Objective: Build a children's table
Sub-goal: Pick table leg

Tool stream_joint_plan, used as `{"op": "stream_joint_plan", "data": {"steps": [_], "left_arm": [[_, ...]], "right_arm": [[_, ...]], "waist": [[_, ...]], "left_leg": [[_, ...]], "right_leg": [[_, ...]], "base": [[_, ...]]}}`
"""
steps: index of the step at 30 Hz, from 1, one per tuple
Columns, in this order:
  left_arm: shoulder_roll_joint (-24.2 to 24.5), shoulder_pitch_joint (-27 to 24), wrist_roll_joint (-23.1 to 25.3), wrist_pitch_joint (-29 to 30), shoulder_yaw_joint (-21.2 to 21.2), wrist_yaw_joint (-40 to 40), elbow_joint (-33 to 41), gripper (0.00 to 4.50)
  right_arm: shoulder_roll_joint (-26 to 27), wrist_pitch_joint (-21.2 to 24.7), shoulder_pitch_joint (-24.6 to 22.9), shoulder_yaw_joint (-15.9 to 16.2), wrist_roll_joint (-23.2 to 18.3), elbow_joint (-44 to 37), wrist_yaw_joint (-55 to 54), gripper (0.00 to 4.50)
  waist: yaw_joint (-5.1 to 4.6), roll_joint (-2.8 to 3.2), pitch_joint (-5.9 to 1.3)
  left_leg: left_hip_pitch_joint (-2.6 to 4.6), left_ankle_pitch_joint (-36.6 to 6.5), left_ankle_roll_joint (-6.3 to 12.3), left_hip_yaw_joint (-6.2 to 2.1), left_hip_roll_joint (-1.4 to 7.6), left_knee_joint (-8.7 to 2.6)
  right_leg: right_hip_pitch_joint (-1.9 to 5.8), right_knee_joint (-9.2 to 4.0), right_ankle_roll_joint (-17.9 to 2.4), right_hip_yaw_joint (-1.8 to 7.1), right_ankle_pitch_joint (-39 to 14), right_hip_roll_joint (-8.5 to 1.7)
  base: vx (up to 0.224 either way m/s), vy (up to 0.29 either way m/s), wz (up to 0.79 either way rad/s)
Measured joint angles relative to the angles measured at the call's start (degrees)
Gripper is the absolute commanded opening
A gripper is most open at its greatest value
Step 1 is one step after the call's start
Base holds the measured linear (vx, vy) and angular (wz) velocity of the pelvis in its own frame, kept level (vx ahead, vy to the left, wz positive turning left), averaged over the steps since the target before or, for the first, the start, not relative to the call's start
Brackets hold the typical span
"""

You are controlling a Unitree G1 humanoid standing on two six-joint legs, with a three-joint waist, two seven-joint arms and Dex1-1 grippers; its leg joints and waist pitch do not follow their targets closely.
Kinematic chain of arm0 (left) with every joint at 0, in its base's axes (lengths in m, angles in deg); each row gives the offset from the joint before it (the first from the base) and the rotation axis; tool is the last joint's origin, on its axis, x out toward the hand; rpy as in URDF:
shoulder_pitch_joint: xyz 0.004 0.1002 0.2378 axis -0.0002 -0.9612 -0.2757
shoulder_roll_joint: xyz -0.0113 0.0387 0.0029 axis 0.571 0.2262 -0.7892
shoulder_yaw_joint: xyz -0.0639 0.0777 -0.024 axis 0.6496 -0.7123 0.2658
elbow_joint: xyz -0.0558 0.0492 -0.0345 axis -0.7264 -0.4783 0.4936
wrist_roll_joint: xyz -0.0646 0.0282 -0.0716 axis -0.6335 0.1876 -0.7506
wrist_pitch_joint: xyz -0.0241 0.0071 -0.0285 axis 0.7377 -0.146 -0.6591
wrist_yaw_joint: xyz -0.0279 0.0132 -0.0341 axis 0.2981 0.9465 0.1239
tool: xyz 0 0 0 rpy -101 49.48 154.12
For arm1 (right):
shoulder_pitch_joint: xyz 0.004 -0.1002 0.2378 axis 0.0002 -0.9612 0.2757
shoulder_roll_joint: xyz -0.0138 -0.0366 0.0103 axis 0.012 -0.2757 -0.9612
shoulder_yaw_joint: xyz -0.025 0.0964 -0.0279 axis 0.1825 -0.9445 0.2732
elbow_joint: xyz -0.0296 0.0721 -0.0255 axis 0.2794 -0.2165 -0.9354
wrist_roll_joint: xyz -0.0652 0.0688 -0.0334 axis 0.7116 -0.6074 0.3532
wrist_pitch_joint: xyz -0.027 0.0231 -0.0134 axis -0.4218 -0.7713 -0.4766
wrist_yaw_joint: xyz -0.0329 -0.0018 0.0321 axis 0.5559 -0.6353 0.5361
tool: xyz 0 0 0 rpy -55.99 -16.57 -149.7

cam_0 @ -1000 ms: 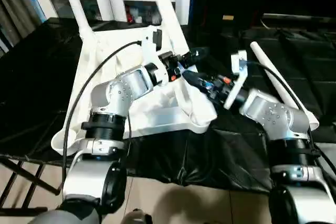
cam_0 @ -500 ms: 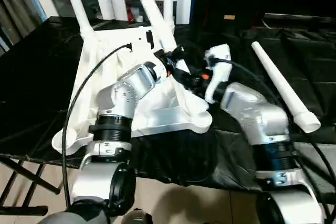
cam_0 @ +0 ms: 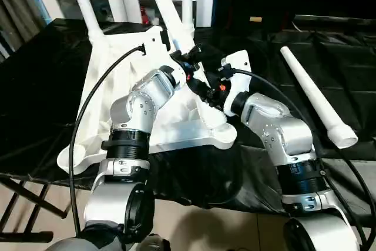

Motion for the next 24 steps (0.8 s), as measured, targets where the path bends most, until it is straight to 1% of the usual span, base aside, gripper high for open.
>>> {"op": "stream_joint_plan", "data": {"steps": [1, 2, 5, 7, 8, 10, 12, 15, 16, 18, 21, 24], "left_arm": [[0.11, 0.00, 0.09, -0.16, -0.14, 0.31, 0.00, 1.96], [0.58, -0.01, 0.30, -0.45, -0.69, 1.17, -0.02, 1.96], [3.23, -0.01, 1.48, -1.76, -3.79, 6.92, -0.06, 1.94], [4.78, -0.01, 1.46, -1.94, -5.28, 11.44, 0.00, 1.94], [5.48, -0.02, 1.41, -1.90, -6.06, 13.72, 0.00, 1.91], [7.87, -0.02, 1.13, -0.96, -8.18, 20.03, 0.04, 1.90], [10.43, -0.02, -0.44, 0.63, -9.09, 27.16, 0.10, 1.90], [11.94, -0.02, -2.82, 2.56, -9.34, 33.63, 0.38, 1.89], [12.27, -0.02, -3.77, 3.42, -9.87, 35.84, 0.81, 1.89], [12.74, -0.02, -5.53, 4.94, -10.55, 39.44, 1.90, 1.89], [13.33, -0.02, -7.44, 7.07, -10.63, 42.47, 2.61, 1.89], [13.37, -0.01, -8.87, 7.93, -10.63, 45.19, 3.34, 1.89]], "right_arm": [[0.03, -0.15, 0.01, -0.01, -0.02, 0.07, 0.01, 2.36], [0.16, -0.30, 0.07, -0.10, -0.08, 0.15, 0.03, 2.36], [-0.23, -0.08, 1.15, -1.22, -1.51, 1.17, 1.27, 2.67], [-1.37, 0.95, 1.91, -2.25, -3.10, 1.75, 3.41, 2.67], [-2.35, 1.36, 2.13, -2.29, -3.96, 2.18, 5.24, 2.91], [-5.80, 3.42, 2.36, -2.06, -6.16, 2.96, 11.72, 3.01], [-9.69, 5.64, 2.36, -1.80, -8.79, 3.25, 19.20, 3.13], [-11.49, 6.82, 2.36, -1.77, -10.71, 3.27, 24.55, 3.47], [-11.68, 6.83, 2.36, -1.54, -10.91, 3.36, 25.76, 3.47], [-12.04, 6.83, 2.36, -0.92, -11.41, 3.44, 28.00, 3.64], [-12.88, 6.86, 2.43, -0.33, -12.58, 3.50, 31.37, 3.71], [-14.18, 8.14, 2.46, 0.29, -14.05, 3.51, 35.58, 3.71]], "waist": [[0.00, 0.00, 0.00], [-0.01, -0.03, 0.02], [-0.09, -0.07, 0.04], [-0.09, -0.11, 0.02], [-0.02, -0.15, 0.05], [0.29, -0.23, 0.08], [0.29, -0.41, 0.19], [0.21, -0.55, 0.20], [0.18, -0.56, 0.21], [0.20, -0.56, 0.21], [0.27, -0.59, 0.21], [0.32, -0.67, 0.23]], "left_leg": [[0.00, 0.00, 0.00, 0.00, 0.00, 0.00], [0.00, 0.00, 0.01, 0.00, 0.00, 0.00], [0.00, 0.01, 0.01, 0.00, 0.00, 0.00], [0.01, 0.01, 0.01, 0.01, 0.00, 0.00], [0.00, 0.01, 0.01, 0.01, -0.01, 0.00], [0.01, 0.01, 0.02, 0.02, -0.02, 0.00], [0.01, 0.03, 0.07, 0.05, -0.03, 0.00], [0.03, 0.17, 0.28, 0.06, -0.01, 0.00], [0.03, 0.17, 0.28, 0.07, 0.00, 0.00], [0.07, 0.18, 0.26, 0.07, 0.01, 0.01], [0.08, 0.20, 0.21, 0.07, 0.01, 0.02], [0.08, 0.20, 0.15, 0.07, 0.01, 0.05]], "right_leg": [[0.00, 0.00, 0.00, 0.00, 0.00, 0.00], [-0.02, 0.00, 0.02, 0.00, 0.01, 0.00], [-0.02, 0.01, 0.05, 0.00, 0.02, 0.00], [0.00, 0.00, 0.04, 0.02, 0.03, 0.00], [0.01, -0.01, 0.04, 0.02, 0.03, 0.00], [0.03, -0.01, 0.04, 0.03, 0.03, -0.01], [0.02, 0.02, 0.03, 0.07, 0.03, -0.01], [-0.04, 0.12, 0.03, 0.06, 0.03, 0.00], [-0.06, 0.15, 0.03, 0.06, 0.03, 0.00], [-0.06, 0.21, 0.03, 0.06, 0.03, 0.00], [-0.04, 0.25, 0.02, 0.06, 0.03, 0.00], [-0.01, 0.25, -0.02, 0.06, 0.06, -0.01]], "base": [[0.000, 0.000, 0.00], [0.000, 0.000, 0.00], [0.000, 0.000, 0.00], [0.000, 0.000, 0.00], [0.000, 0.000, 0.00], [0.000, 0.000, 0.00], [0.000, 0.000, 0.00], [0.000, 0.000, 0.00], [0.000, 0.000, 0.00], [0.000, 0.000, 0.00], [0.000, 0.000, 0.00], [0.000, 0.000, 0.00]]}}
